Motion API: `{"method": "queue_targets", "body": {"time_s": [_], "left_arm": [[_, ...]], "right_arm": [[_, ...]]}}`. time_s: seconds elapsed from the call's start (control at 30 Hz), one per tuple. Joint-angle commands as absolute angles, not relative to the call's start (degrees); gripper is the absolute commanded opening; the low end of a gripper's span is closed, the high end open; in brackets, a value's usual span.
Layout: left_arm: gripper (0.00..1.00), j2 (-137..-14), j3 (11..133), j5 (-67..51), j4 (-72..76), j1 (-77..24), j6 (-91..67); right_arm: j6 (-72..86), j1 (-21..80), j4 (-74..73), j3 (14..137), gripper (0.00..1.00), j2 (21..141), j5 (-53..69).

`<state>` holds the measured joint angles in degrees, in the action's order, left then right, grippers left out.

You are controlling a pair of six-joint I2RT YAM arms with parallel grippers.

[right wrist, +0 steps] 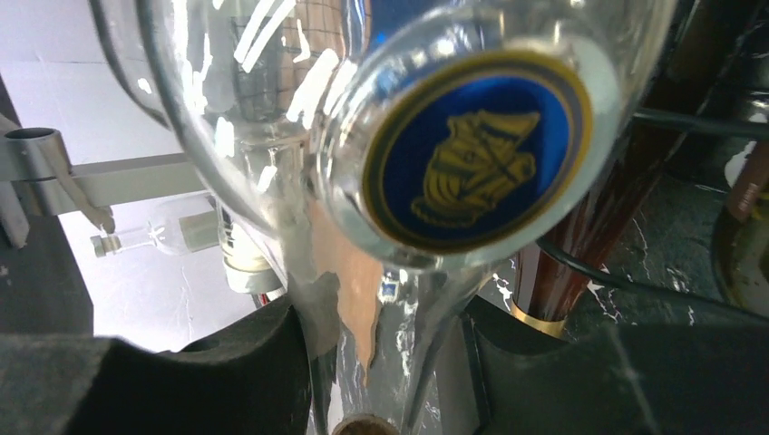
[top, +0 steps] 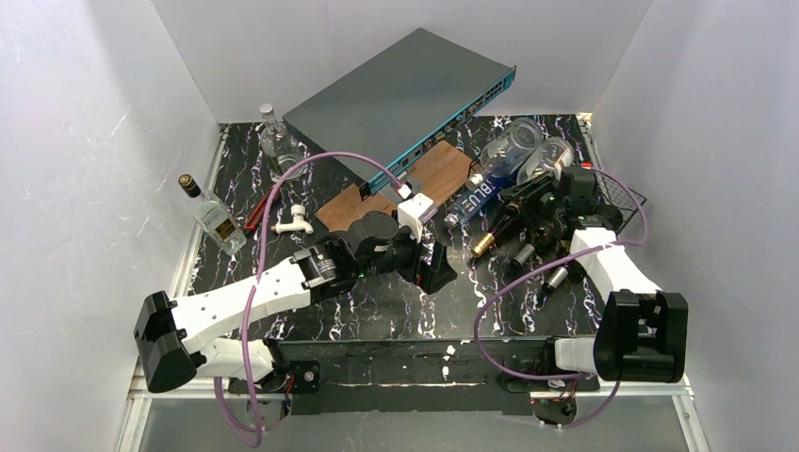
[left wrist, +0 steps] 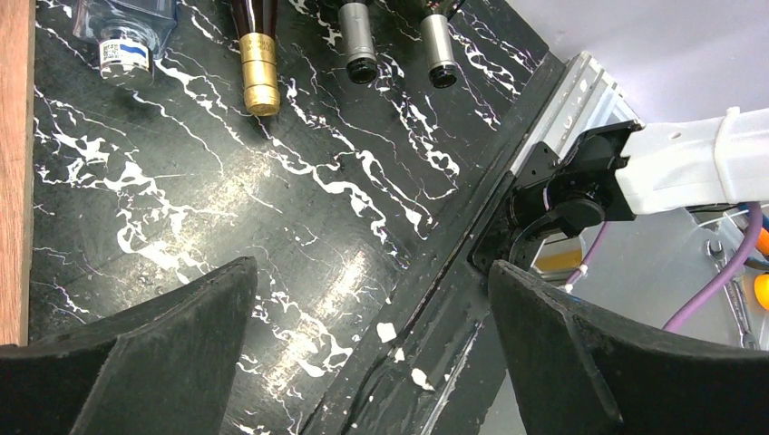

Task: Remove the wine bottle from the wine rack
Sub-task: Pick up the wine bottle from the wine rack.

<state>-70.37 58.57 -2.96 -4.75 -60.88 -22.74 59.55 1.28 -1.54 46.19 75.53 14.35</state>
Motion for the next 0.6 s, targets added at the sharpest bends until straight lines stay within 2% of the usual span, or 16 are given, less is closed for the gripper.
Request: {"method": "queue_targets", "body": {"time_s": [0.0, 0.57], "left_arm": [[0.98, -67.98, 58.31, -3.03, -4.83, -61.17, -22.93], [0.98, -67.13, 57.41, -4.12, -4.07, -61.43, -24.13]], "right_arm": [[57.77, 0.53, 0.09, 46.47, 0.01, 70.56, 14.69], [51.56, -4.26, -2.94, 47.64, 0.01, 63.6, 10.8]]}}
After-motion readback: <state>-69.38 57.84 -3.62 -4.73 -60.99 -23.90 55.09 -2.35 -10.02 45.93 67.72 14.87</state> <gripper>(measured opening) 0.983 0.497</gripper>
